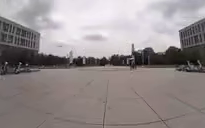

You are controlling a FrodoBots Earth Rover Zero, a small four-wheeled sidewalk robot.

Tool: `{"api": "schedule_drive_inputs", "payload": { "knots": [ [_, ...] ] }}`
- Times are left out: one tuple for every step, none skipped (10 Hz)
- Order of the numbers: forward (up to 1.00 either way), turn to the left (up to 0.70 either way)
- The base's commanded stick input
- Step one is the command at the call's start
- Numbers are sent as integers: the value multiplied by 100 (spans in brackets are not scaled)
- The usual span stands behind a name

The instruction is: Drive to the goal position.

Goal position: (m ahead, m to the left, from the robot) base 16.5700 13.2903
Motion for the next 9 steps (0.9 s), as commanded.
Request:
{"api": "schedule_drive_inputs", "payload": {
  "knots": [
    [60, 0],
    [60, 0],
    [60, 0],
    [60, 0],
    [60, 0],
    [60, 0],
    [60, 0],
    [60, 0],
    [60, 0]
  ]
}}
